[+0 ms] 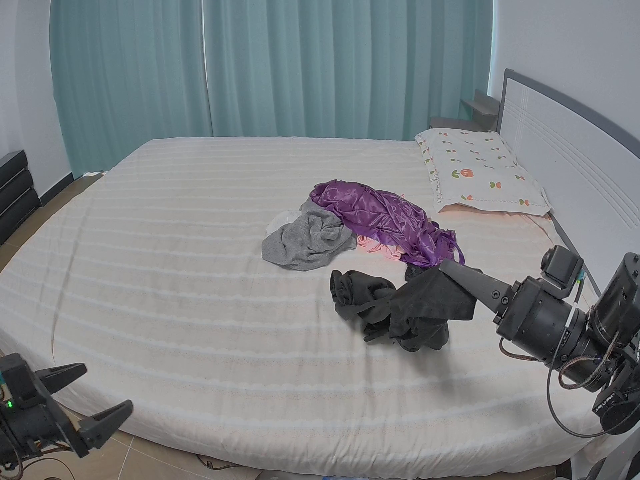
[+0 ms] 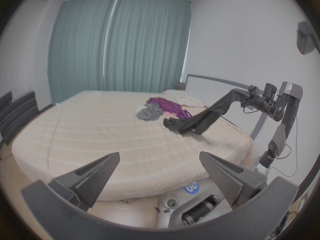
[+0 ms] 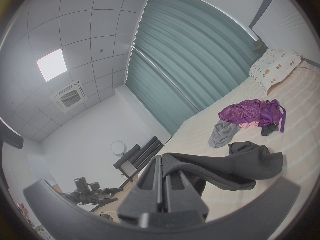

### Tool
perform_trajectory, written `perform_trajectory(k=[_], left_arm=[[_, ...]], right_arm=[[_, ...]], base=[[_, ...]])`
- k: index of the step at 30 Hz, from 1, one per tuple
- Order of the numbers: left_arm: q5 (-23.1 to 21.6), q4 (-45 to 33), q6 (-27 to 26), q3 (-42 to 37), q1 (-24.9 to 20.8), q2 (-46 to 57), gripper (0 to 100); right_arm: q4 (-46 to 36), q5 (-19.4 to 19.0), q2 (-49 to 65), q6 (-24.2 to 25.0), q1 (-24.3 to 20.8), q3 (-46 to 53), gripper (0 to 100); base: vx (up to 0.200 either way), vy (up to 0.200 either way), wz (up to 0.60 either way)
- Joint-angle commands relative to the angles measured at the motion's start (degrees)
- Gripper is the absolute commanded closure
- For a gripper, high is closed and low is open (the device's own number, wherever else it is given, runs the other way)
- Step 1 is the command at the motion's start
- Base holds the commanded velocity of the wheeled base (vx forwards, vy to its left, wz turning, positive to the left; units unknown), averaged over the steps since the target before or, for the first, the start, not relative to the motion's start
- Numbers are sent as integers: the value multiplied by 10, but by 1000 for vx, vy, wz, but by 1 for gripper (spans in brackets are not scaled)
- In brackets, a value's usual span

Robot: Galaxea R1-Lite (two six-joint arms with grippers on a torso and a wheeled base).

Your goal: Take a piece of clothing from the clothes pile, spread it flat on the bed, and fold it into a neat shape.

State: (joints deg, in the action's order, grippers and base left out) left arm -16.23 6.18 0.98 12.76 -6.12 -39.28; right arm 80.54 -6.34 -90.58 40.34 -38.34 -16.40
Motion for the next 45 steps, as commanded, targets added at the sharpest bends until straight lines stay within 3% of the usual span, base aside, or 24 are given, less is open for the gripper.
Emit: perform_trajectory(k=[1,4,6,8,9,10,11,16,28,40,45], left_arm=[[-28,95,32,7,-113,-278,0],[-25,160,49,9,-137,-349,0],[-21,256,64,10,-158,-455,0],[-21,288,69,10,-163,-489,0],[-17,358,87,14,-177,-563,0],[-14,372,90,16,-181,-579,0],[3,420,105,27,-196,-634,0],[72,512,141,83,-239,-767,0],[117,539,160,300,-294,-942,0],[121,515,160,456,-297,-1032,0],[157,494,160,530,-294,-1067,0]], right_arm=[[1,0,15,-3,-3,4,100],[1,-1,15,-3,-2,2,100],[1,-2,10,-2,-2,9,100],[1,-2,6,-2,-2,11,100],[1,1,-3,-3,-2,9,100],[1,1,-4,-3,-2,8,100],[1,0,-6,-3,-1,4,100],[2,1,-12,-4,-2,0,100],[3,15,-4,-6,-4,0,100],[1,18,30,-11,-4,0,100],[2,18,33,-12,-2,0,100]], base=[[0,0,0],[0,0,0],[0,0,0],[0,0,0],[0,0,0],[0,0,0],[0,0,0],[0,0,0],[0,0,0],[0,0,0],[0,0,0]])
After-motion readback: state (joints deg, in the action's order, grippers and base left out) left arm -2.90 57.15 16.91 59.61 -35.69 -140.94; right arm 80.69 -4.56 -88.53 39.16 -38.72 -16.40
